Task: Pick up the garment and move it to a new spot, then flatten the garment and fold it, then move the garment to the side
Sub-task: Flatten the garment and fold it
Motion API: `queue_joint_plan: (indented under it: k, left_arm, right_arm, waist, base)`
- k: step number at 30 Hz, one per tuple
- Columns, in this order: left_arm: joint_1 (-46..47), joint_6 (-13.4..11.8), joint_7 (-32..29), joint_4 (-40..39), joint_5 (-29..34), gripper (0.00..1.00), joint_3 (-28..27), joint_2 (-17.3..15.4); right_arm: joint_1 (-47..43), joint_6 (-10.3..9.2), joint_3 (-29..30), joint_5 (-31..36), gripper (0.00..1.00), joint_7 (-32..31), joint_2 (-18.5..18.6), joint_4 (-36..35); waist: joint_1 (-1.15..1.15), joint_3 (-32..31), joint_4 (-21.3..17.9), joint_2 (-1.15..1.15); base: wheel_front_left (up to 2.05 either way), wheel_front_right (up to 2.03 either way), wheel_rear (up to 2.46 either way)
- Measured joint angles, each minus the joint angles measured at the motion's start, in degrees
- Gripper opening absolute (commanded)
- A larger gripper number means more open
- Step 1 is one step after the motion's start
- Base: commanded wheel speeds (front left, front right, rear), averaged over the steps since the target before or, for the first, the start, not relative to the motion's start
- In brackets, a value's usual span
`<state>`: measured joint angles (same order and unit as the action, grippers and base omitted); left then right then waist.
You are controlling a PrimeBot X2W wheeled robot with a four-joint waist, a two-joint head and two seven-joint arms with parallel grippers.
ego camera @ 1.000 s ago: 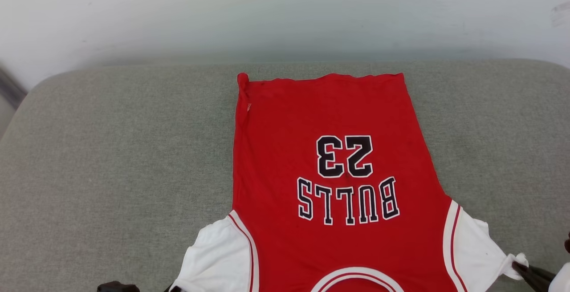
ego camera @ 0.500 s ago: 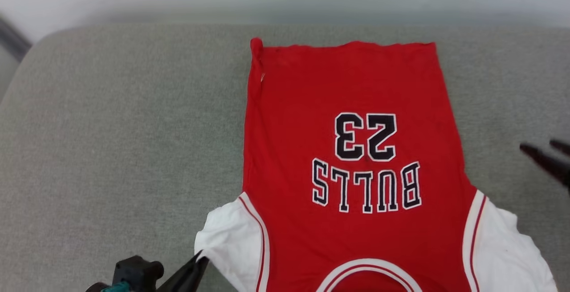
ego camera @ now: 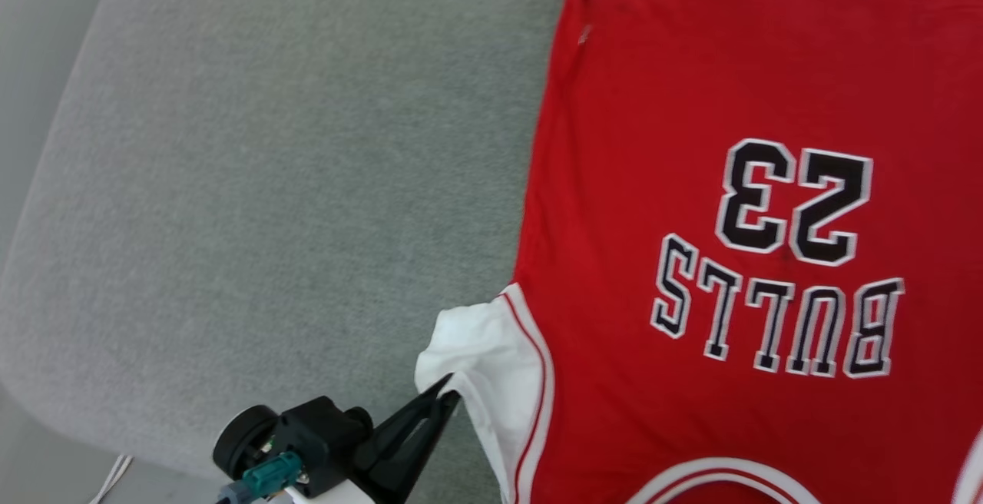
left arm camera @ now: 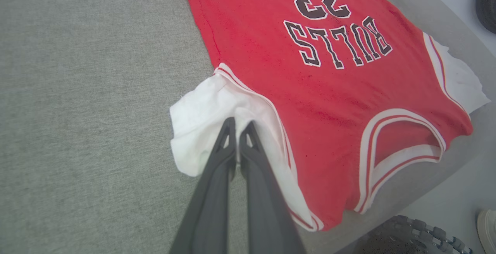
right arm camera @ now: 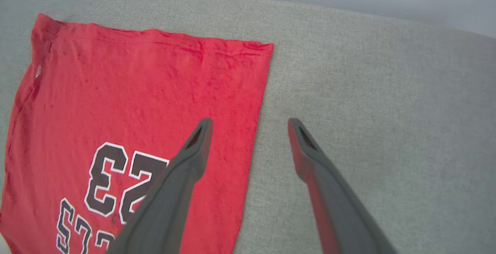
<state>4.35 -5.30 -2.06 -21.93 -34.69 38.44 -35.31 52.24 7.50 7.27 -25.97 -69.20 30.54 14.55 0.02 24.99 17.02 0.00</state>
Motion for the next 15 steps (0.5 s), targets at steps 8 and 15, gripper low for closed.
queue_joint_plan:
  k: [8,15]
  left_arm:
    - [2.27,1.09,-0.12,-1.30,0.76,0.00,1.89,2.37]
    - [3.43,1.68,0.67,-1.33,0.74,0.00,2.00,3.37]
  right_arm:
    - [7.74,0.00,4.60,11.68,1.00,-2.79,0.11,5.75]
    - [8.77,0.00,7.35,16.68,1.00,-2.87,0.34,7.48]
  waist:
    - [0.00,5.80,7.17,0.00]
    - [0.00,9.18,10.74,0.00]
  base:
    - [0.00,0.00,0.00]
    - [0.00,0.00,0.00]
